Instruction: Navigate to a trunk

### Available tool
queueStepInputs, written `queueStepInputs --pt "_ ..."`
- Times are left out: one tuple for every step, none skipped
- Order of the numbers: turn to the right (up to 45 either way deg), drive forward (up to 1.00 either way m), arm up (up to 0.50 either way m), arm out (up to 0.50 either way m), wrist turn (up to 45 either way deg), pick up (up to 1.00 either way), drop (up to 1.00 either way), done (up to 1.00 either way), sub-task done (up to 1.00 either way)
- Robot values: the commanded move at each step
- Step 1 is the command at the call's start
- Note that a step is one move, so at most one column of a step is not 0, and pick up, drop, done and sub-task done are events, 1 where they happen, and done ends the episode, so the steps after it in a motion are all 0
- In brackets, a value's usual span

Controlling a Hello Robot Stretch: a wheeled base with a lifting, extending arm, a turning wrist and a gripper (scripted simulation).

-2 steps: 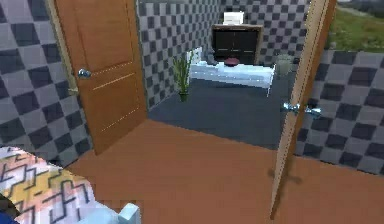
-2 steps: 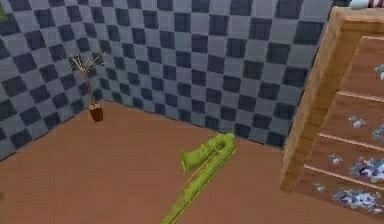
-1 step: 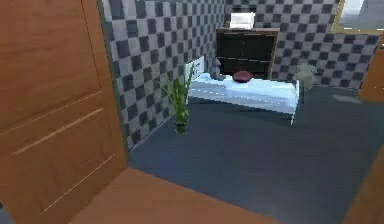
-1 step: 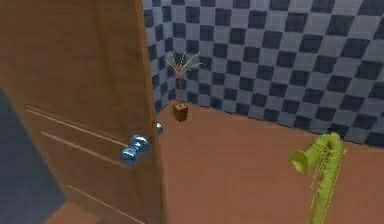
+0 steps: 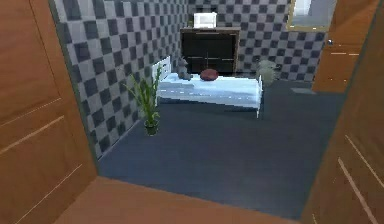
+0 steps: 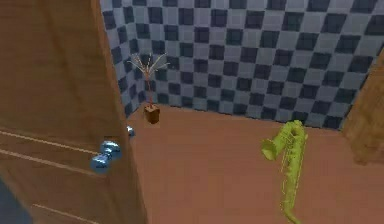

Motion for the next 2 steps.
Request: queueStepInputs --pt "0.0 0.1 0.0 0.0 0.0 0.0 0.0 0.0 0.0" --pt "9.0 0.0 0.0 0.0 0.0 0.0 0.0 0.0 0.0"
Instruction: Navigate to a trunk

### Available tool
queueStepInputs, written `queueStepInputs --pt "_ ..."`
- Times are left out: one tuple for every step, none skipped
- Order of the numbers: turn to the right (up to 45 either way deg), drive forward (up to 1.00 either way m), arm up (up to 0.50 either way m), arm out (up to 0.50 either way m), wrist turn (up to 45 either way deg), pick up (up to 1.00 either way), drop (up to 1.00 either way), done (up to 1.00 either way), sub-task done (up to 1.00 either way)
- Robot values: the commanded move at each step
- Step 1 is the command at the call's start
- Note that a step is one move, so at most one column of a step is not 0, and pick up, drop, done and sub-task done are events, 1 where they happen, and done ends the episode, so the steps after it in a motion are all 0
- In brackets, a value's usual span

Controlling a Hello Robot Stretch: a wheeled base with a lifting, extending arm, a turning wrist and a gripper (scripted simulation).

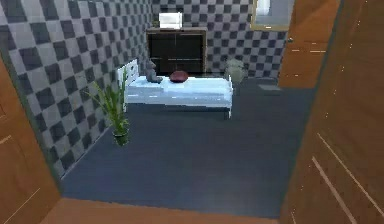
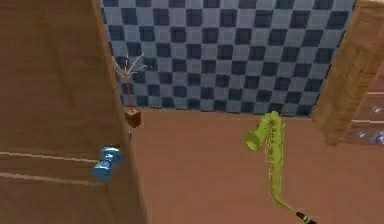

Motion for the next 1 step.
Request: queueStepInputs --pt "0.0 1.0 0.0 0.0 0.0 0.0 0.0 0.0 0.0"
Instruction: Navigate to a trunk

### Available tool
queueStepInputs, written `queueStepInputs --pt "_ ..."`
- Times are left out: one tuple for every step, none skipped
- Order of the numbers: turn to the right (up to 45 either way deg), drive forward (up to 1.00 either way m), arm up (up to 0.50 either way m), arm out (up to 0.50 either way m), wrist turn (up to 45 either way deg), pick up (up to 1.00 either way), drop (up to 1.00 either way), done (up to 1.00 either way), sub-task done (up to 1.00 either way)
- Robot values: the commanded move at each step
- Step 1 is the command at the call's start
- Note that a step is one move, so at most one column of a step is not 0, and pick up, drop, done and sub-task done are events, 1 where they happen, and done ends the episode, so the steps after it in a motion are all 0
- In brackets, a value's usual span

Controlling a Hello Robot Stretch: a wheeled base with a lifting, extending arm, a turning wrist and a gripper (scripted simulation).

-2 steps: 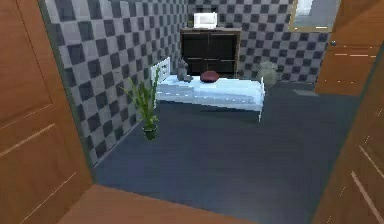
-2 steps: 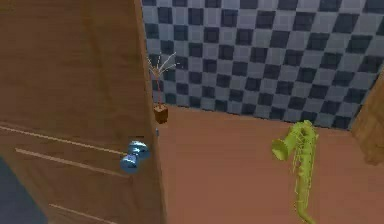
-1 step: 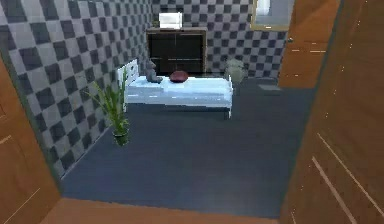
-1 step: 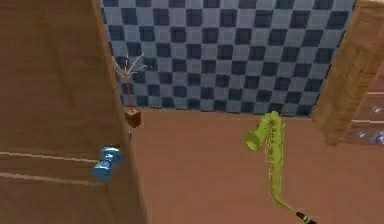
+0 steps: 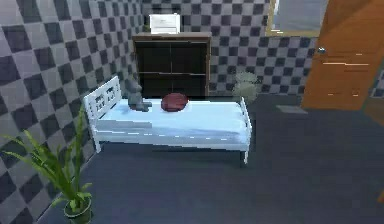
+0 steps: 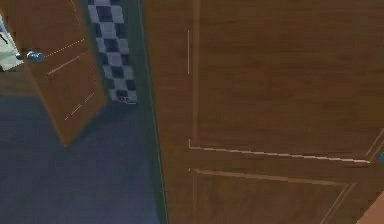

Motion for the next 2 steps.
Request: queueStepInputs --pt "0.0 0.55 0.0 0.0 0.0 0.0 0.0 0.0 0.0" --pt "45.0 0.0 0.0 0.0 0.0 0.0 0.0 0.0 0.0"
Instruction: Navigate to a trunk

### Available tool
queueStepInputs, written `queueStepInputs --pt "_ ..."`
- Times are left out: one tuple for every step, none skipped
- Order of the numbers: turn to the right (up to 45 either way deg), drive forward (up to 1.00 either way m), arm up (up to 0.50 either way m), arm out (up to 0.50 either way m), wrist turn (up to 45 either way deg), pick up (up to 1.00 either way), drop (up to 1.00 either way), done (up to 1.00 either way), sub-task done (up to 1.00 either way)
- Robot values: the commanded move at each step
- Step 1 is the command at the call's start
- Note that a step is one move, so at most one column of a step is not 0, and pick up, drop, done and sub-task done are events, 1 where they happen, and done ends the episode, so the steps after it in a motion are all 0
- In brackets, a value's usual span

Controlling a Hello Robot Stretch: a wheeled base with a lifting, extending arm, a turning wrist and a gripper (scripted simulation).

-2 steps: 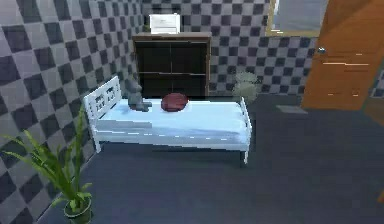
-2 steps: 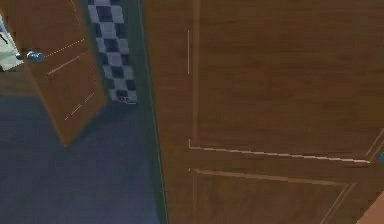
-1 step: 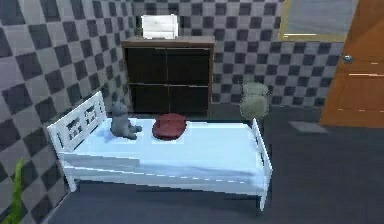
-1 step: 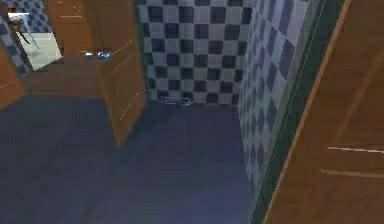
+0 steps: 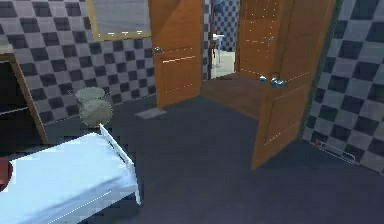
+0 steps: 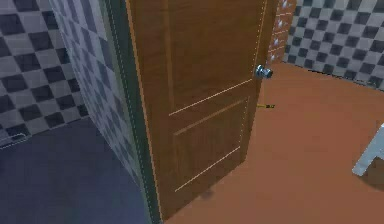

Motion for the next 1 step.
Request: queueStepInputs --pt "6.0 0.0 0.0 0.0 0.0 0.0 0.0 0.0 0.0"
